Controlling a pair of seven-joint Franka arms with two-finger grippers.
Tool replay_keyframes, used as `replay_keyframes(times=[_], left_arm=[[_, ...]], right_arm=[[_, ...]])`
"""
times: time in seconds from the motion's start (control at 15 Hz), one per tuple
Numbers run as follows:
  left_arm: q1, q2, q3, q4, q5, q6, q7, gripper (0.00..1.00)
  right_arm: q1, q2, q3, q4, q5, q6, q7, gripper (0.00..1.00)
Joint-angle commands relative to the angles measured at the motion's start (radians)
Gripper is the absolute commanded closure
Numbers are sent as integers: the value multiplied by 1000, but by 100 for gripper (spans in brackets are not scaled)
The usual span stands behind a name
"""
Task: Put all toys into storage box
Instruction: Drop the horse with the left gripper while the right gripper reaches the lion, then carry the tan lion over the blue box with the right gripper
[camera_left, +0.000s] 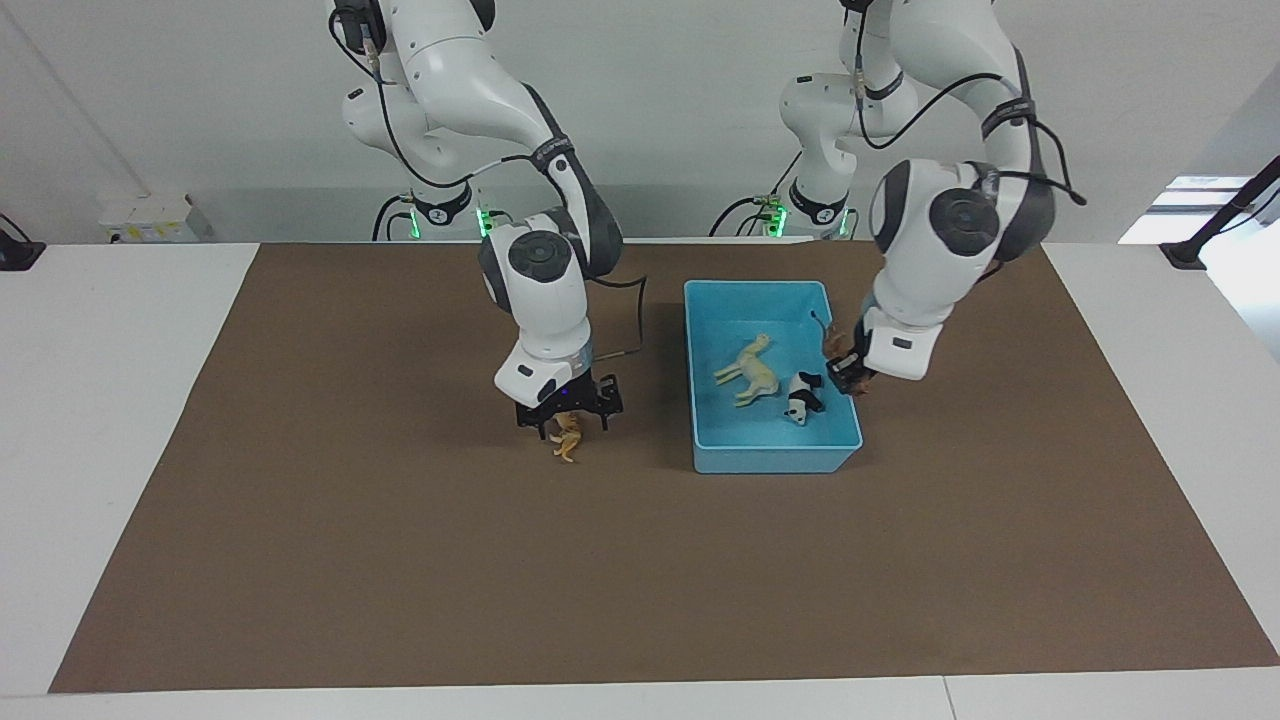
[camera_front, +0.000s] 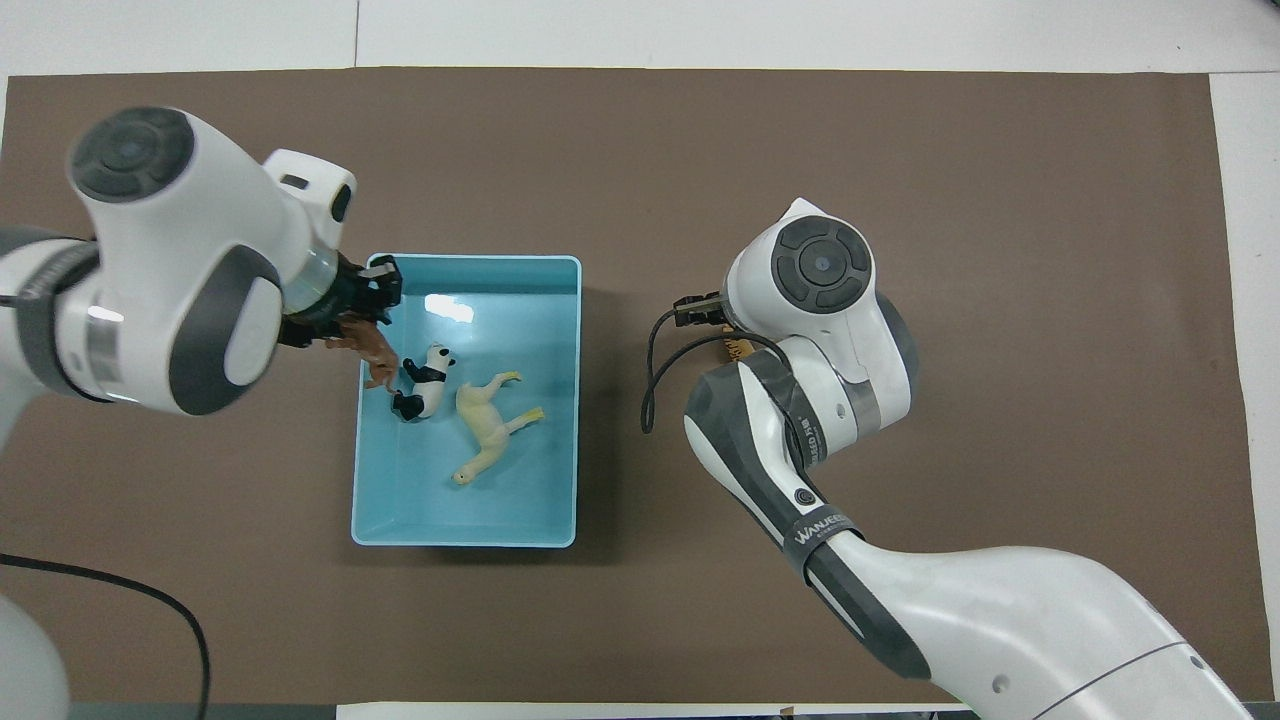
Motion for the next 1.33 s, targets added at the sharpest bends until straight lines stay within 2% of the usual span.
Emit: replay_keyframes(times=[0.0,0.07,0.13,0.27,0.33,0.47,0.6,0.87,1.0,1.13,1.27], left_arm=[[-63,-94,20,-170,-9,106,-112,100],[-66,-93,21,-154,-9,76,-114,35],[-65,-94,23,-127,-7,45,-111,0],[-49,-108,30,-73,4,-48,-64,0],[-36,-114,32,-46,4,-94,-7,0],[32,-129,31,14,4,-185,129,0],[99,-140,31,57,4,-252,293,0],[153,-186,32,117,19,-394,580,0],[159,-235,34,105,19,-428,605,0],[173,-245,35,106,21,-452,633,0],[172,-222,37,125,22,-446,653,0]], right_arm=[[-20,-44,10,-103,-26,62,-46,0],[-18,-43,10,-122,-28,92,-48,0],[-20,-44,10,-134,-28,112,-46,0],[-20,-44,11,-144,-28,117,-43,2],[-20,-46,11,-153,-28,120,-42,16],[-18,-49,11,-165,-28,134,-30,100],[-12,-50,11,-167,-28,135,-13,100],[-14,-50,11,-162,-28,128,-13,100],[-12,-49,11,-139,-26,96,-13,100],[-3,-46,13,-23,-17,-31,35,100],[28,-1,28,248,-8,-264,182,100]])
